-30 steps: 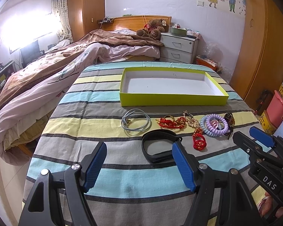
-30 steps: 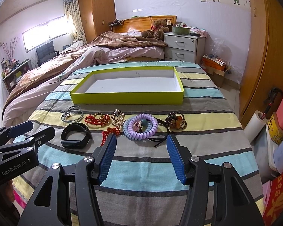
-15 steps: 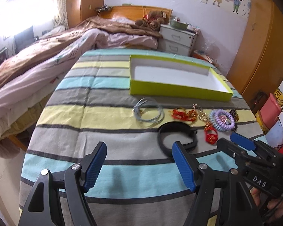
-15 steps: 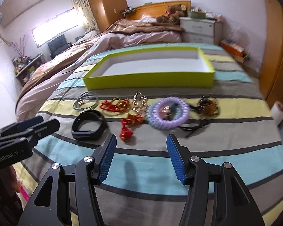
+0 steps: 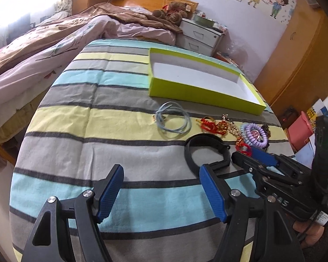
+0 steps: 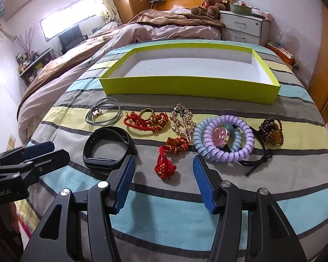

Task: Organize jewelry
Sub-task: 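Grasp the black watch band with the left gripper while the right grasps the red cord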

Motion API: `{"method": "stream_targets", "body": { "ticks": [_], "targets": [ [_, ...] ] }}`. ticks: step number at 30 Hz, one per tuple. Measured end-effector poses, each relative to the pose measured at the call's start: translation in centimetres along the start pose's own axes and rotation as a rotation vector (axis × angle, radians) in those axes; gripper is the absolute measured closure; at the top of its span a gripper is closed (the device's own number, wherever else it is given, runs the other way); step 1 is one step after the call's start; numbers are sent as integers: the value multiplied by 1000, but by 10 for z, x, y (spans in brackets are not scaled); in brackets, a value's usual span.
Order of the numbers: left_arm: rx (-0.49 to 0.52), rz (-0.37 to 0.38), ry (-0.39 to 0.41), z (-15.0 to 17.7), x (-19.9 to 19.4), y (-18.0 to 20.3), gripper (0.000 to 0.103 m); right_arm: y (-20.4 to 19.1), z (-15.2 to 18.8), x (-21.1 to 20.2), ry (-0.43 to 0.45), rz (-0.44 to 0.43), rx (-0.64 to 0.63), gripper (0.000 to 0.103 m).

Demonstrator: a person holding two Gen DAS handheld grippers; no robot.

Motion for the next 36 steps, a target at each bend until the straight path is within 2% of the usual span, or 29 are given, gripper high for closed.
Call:
{"method": "stream_targets", "body": {
  "ticks": [1,3,4,9,12,18,22,28,33,34,35,36],
  "targets": [
    [7,1,-6,-1,1,1,32,1,0,1,-3,1,-1,73],
    [29,1,-11,-4,5,5,32,2,0,1,-4,7,-4,76],
    [37,8,-16,-5,6,8,33,3,1,1,-5,10,-7,81],
    [47,29,-38,-8,19,17,40,5,3,-4,3,15,-35,86],
    [50,43,-56,-10,28,23,40,6,4,-10,19,-2,-41,86],
    [74,19,-81,-14,42,30,40,18,3,-28,59,-30,-3,87],
    [106,-65,-103,-14,50,28,40,27,1,-41,91,-30,12,87],
    [126,-123,-129,-12,52,26,43,36,-4,-51,126,-33,21,87],
    [89,-94,-126,-9,49,28,44,39,-3,-51,129,-47,27,87],
    [78,-81,-124,-10,48,29,46,40,-3,-50,129,-50,30,87],
    [77,-68,-123,-11,49,31,58,41,-2,-50,128,-51,34,87],
    [78,-64,-124,-10,50,32,61,42,-1,-49,125,-53,36,87]
  ]
}}
Point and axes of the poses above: each gripper's, at about its wrist camera, not at the fingertips, and x roughly the way its jaws point, y to its right, z to its underside, the point moved 9 cm from there along x, roughly the way its jaws point, and after that the axes turned 13 degrees about z, right-handed, at the moved point
